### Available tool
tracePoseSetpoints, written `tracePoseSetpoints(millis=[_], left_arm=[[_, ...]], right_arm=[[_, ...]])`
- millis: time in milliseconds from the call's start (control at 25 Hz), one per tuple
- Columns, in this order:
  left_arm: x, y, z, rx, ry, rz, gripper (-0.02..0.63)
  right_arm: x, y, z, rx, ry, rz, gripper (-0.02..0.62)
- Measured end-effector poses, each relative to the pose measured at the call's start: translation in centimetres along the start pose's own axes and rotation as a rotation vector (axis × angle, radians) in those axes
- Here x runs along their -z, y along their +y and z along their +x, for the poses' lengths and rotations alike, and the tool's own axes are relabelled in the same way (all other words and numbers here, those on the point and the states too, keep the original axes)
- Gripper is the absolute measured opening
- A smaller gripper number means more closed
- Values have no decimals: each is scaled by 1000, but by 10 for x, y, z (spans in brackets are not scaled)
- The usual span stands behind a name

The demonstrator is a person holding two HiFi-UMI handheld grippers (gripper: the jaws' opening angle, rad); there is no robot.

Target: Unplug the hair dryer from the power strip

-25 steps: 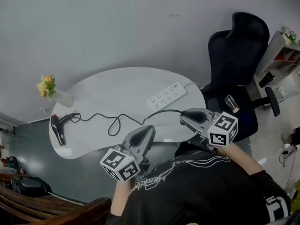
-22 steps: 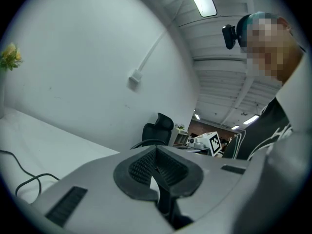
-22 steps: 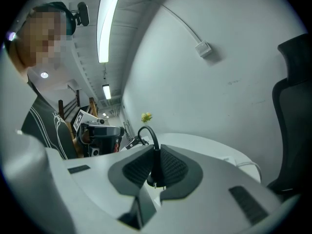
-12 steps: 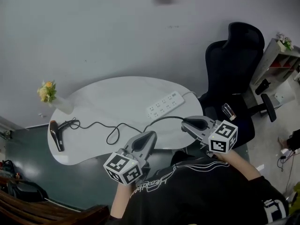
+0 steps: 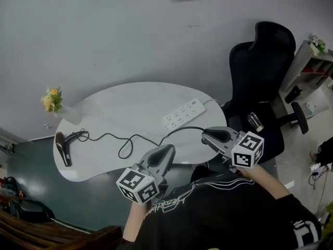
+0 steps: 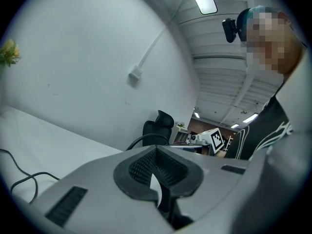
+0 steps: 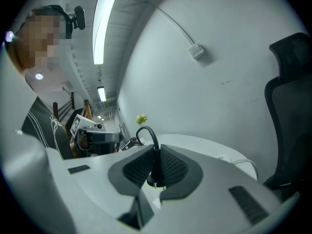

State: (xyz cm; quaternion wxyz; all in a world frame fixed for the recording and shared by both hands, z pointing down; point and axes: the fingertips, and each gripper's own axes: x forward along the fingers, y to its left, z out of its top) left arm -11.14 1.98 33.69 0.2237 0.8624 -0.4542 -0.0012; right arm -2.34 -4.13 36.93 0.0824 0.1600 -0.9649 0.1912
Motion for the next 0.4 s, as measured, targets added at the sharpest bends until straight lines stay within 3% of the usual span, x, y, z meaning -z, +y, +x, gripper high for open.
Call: tracePoseSetpoints(millis=[400], left_arm=[[8,5,0,10,16,-20,6]], right_arm=[[2,-2,6,5,9,0,26]])
